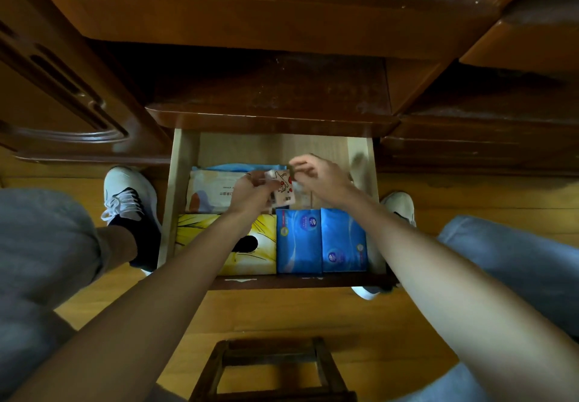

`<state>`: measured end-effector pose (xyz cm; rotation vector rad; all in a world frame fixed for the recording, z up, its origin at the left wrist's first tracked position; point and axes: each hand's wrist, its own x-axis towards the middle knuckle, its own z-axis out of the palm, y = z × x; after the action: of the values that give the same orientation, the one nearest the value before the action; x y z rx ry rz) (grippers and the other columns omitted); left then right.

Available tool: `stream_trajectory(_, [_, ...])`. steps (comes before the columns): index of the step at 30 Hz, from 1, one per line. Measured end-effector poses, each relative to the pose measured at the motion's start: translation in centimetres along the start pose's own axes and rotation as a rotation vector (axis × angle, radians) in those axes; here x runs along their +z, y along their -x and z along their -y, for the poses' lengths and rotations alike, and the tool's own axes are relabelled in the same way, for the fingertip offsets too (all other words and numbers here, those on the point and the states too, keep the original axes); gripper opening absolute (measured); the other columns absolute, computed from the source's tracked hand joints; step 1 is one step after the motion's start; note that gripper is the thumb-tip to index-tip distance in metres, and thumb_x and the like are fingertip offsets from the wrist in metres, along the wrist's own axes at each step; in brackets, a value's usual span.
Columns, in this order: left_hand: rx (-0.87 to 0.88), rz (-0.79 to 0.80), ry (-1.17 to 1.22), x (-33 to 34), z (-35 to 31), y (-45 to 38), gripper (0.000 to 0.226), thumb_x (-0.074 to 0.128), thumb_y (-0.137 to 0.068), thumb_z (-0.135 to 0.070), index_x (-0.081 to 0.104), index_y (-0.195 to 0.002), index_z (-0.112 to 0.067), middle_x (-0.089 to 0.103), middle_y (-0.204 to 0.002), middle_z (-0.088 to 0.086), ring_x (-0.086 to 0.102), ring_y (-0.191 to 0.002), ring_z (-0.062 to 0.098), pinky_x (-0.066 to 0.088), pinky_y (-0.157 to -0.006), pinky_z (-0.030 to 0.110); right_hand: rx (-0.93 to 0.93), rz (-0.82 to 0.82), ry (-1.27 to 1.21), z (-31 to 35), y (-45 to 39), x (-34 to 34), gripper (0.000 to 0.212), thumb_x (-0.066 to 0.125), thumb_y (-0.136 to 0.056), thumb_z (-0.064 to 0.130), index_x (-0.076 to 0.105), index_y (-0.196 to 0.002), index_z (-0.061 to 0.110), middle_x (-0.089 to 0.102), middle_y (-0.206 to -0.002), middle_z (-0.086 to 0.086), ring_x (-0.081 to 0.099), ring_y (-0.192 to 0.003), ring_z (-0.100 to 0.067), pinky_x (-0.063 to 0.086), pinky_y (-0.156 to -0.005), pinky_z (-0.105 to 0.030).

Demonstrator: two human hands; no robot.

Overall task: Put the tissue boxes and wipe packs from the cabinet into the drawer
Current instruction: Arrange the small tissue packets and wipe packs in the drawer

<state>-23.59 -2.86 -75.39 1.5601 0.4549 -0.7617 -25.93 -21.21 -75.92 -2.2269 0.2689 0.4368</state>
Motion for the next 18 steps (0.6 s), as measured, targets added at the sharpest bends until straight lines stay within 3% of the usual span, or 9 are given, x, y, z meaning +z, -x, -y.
stream_trajectory(1, [-0.021, 0.02, 0.055, 0.0, -0.1, 0.1, 0.027, 0.066, -0.095, -0.008, 0.06, -0.121, -0.006, 0.071, -0.118, 0.018, 0.072, -0.102, 0.029, 0.063, -0.081, 0.039, 0.005, 0.097, -0.144, 0.4, 0.3, -0.4, 0.042, 0.062, -0.098, 0.036, 0.055, -0.14, 0.035, 0.066, -0.135, 0.003, 0.063, -0.114, -0.01, 0.053, -0.094, -0.033])
stream_trajectory(3, [-0.029, 0.087, 0.113, -0.2, -0.2, 0.3, 0.029, 0.064, -0.096, -0.006, 0.062, -0.125, -0.003, 0.071, -0.118, 0.02, 0.073, -0.099, 0.029, 0.064, -0.072, 0.031, -0.005, 0.19, -0.184, 0.8, 1.1, -1.0, 0.047, 0.066, -0.097, 0.036, 0.053, -0.142, 0.04, 0.063, -0.138, 0.005, 0.062, -0.118, -0.008, 0.052, -0.091, -0.028])
stream_trajectory(7, [0.033, 0.205, 0.088, 0.0, -0.1, 0.8, 0.041, 0.07, -0.092, -0.006, 0.059, -0.131, -0.01, 0.073, -0.115, 0.013, 0.076, -0.091, 0.021, 0.063, -0.075, 0.029, 0.014, 0.124, -0.16, 0.6, 1.5, -1.7, 0.032, 0.076, -0.091, 0.023, 0.065, -0.118, 0.034, 0.069, -0.114, 0.01, 0.067, -0.104, -0.006, 0.058, -0.077, -0.025])
stream_trajectory(9, [0.102, 0.134, -0.066, 0.3, 0.3, 0.6, 0.049, 0.074, -0.09, -0.011, 0.056, -0.136, -0.014, 0.074, -0.114, 0.007, 0.073, -0.101, 0.02, 0.06, -0.091, 0.036, 0.023, 0.073, 0.013, 0.6, 1.3, -2.5, 0.027, 0.078, -0.088, 0.021, 0.061, -0.105, 0.032, 0.067, -0.103, 0.011, 0.068, -0.095, -0.008, 0.056, -0.069, -0.024])
stream_trajectory(12, [0.245, 0.049, -0.332, 0.1, 0.9, -0.1, 0.035, 0.067, -0.094, -0.018, 0.062, -0.129, -0.01, 0.07, -0.114, 0.002, 0.066, -0.109, 0.02, 0.053, -0.1, 0.042, 0.044, -0.076, 0.423, 0.0, 0.8, -4.8, 0.023, 0.072, -0.094, 0.025, 0.052, -0.102, 0.034, 0.067, -0.096, 0.012, 0.066, -0.08, -0.008, 0.048, -0.058, -0.023])
stream_trajectory(13, [0.276, 0.045, -0.403, -0.2, 1.2, -0.5, 0.027, 0.064, -0.095, -0.018, 0.066, -0.12, -0.009, 0.071, -0.114, 0.004, 0.066, -0.109, 0.022, 0.052, -0.099, 0.044, 0.052, -0.104, 0.525, -0.3, 0.7, -5.5, 0.021, 0.07, -0.095, 0.028, 0.051, -0.103, 0.034, 0.068, -0.097, 0.009, 0.065, -0.08, -0.011, 0.048, -0.06, -0.026])
stream_trajectory(15, [0.294, 0.041, -0.513, -0.9, 2.1, -1.2, 0.016, 0.061, -0.095, -0.019, 0.069, -0.107, -0.011, 0.073, -0.107, 0.005, 0.068, -0.106, 0.025, 0.053, -0.096, 0.043, 0.04, -0.084, 0.695, -1.3, 0.4, -6.4, 0.019, 0.068, -0.096, 0.033, 0.051, -0.104, 0.032, 0.072, -0.098, 0.003, 0.065, -0.091, -0.021, 0.049, -0.085, -0.035])
stream_trajectory(16, [0.29, 0.042, -0.552, -1.2, 2.5, -1.4, 0.014, 0.061, -0.095, -0.02, 0.07, -0.104, -0.015, 0.074, -0.104, 0.003, 0.069, -0.105, 0.025, 0.054, -0.095, 0.04, 0.04, -0.056, 0.773, -1.8, 0.1, -6.6, 0.019, 0.068, -0.096, 0.035, 0.051, -0.105, 0.031, 0.074, -0.098, 0.001, 0.065, -0.097, -0.023, 0.041, -0.1, -0.04])
stream_trajectory(18, [0.298, 0.003, -0.609, -1.6, 3.4, -1.9, 0.014, 0.061, -0.095, -0.026, 0.072, -0.101, -0.022, 0.075, -0.1, 0.0, 0.069, -0.101, 0.023, 0.055, -0.091, 0.039, 0.045, -0.028, 0.92, -2.9, -0.3, -6.3, 0.02, 0.066, -0.097, 0.037, 0.052, -0.109, 0.029, 0.075, -0.095, 0.0, 0.066, -0.102, -0.023, 0.026, -0.115, -0.043])
